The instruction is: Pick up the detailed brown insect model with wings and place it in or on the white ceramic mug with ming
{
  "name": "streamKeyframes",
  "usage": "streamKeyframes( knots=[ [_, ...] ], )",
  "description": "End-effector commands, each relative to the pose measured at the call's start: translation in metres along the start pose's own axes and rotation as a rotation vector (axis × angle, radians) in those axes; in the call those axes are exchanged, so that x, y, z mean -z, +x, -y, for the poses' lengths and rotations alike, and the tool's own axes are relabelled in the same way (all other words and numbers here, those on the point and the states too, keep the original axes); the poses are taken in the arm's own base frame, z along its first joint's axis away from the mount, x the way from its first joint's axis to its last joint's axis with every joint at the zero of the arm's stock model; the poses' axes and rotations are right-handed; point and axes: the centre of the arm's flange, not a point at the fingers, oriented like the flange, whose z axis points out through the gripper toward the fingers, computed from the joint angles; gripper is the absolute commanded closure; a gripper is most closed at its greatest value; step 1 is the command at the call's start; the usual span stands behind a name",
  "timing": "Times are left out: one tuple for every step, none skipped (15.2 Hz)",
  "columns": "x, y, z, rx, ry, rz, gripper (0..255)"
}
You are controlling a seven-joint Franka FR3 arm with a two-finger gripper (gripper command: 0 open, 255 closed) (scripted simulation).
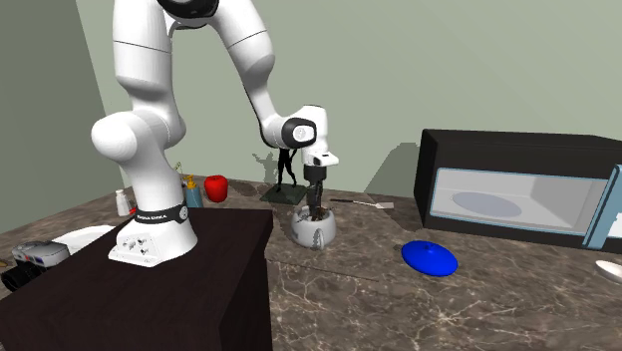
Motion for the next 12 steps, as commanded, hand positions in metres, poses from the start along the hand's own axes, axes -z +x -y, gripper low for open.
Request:
streamKeyframes(
  knots=[
    [0.013,0.000,0.000,0.000,0.000,0.000,0],
    [0.026,0.000,0.000,0.000,0.000,0.000,0],
    [0.040,0.000,0.000,0.000,0.000,0.000,0],
    [0.050,0.000,0.000,0.000,0.000,0.000,0],
    [0.050,0.000,0.000,0.000,0.000,0.000,0],
    [0.050,0.000,0.000,0.000,0.000,0.000,0],
    [0.050,0.000,0.000,0.000,0.000,0.000,0],
    [0.050,0.000,0.000,0.000,0.000,0.000,0],
    [0.050,0.000,0.000,0.000,0.000,0.000,0],
    [0.050,0.000,0.000,0.000,0.000,0.000,0],
    [0.050,0.000,0.000,0.000,0.000,0.000,0],
    [0.050,0.000,0.000,0.000,0.000,0.000,0]
  ],
)
